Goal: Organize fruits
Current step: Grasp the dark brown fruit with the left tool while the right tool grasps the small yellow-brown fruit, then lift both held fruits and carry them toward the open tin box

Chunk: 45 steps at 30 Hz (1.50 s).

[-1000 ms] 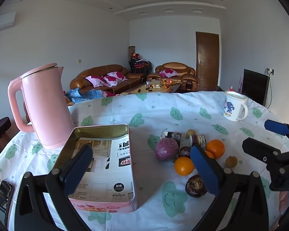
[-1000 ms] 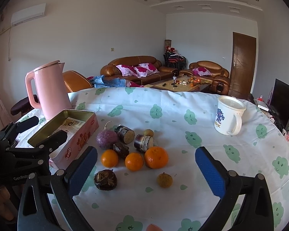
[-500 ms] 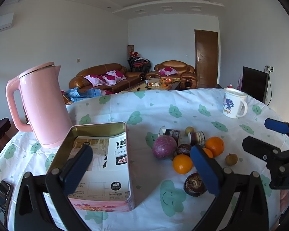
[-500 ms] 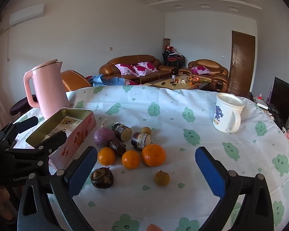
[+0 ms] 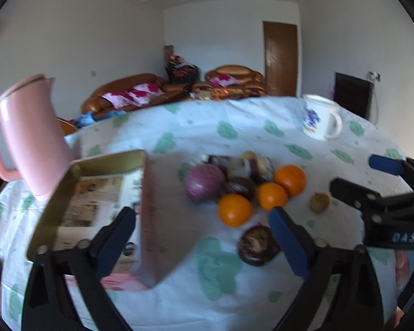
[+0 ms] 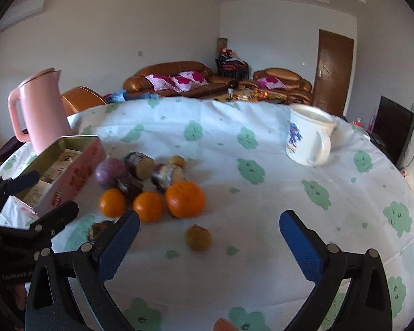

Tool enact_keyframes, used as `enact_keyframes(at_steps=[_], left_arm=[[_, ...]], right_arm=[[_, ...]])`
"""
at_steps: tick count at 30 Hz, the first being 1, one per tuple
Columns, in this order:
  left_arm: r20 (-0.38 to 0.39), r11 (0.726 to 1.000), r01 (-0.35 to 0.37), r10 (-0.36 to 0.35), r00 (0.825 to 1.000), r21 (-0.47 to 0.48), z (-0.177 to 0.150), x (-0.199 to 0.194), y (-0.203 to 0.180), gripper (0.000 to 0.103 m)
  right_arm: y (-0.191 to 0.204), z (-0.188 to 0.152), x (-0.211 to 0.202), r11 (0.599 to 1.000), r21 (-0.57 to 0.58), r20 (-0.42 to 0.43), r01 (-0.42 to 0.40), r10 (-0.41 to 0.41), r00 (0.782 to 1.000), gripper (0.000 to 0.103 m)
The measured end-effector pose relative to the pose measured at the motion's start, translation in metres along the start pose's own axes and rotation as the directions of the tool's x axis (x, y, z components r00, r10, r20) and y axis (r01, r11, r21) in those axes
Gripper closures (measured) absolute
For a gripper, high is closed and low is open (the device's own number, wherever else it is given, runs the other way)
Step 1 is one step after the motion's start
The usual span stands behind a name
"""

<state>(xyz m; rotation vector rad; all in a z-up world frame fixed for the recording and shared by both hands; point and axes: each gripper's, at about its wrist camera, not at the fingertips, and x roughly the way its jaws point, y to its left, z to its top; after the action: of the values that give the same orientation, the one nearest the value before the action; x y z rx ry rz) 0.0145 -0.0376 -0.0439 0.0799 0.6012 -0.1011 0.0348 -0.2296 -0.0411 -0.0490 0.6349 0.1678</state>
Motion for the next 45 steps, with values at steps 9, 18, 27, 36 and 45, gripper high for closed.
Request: enact_keyframes(at_steps=[9, 18, 27, 36, 45], left_arm=[[-0.148, 0.988, 0.154, -0.152, 0.977, 0.000, -0.007, 0.024, -0.028, 0.035], [-0.254, 0.974, 0.223, -0.225, 0.941, -0.036, -0.011, 0.042, -0.032, 0.054], [-0.213, 0.975, 0.220, -0.221, 0.952, -0.028, -0.010, 0.034, -0.026, 0.055], [-0.121, 0.989, 0.148, -0.146, 0.982, 0.011, -0.001, 0.025, -0.013, 0.055], [-0.068, 0.993, 0.115, -0.115, 0.991, -0.006, 0.002, 0.020, -0.003, 0.055]], right_arm=[[-0.011, -0.008, 0.010, 1.000, 0.003, -0.052, 0.000, 0.000, 0.999, 0.015], [-0.009, -0.010, 0.018, 1.000, 0.005, -0.081, -0.011, 0.011, 0.997, 0.023], [-0.004, -0.008, 0.033, 0.999, 0.006, -0.144, -0.041, 0.041, 0.989, 0.043], [0.000, -0.011, 0.054, 0.997, 0.002, -0.237, -0.080, 0.078, 0.968, 0.062], [-0.002, -0.012, 0.050, 0.993, 0.010, -0.228, -0.118, 0.117, 0.967, 0.075]])
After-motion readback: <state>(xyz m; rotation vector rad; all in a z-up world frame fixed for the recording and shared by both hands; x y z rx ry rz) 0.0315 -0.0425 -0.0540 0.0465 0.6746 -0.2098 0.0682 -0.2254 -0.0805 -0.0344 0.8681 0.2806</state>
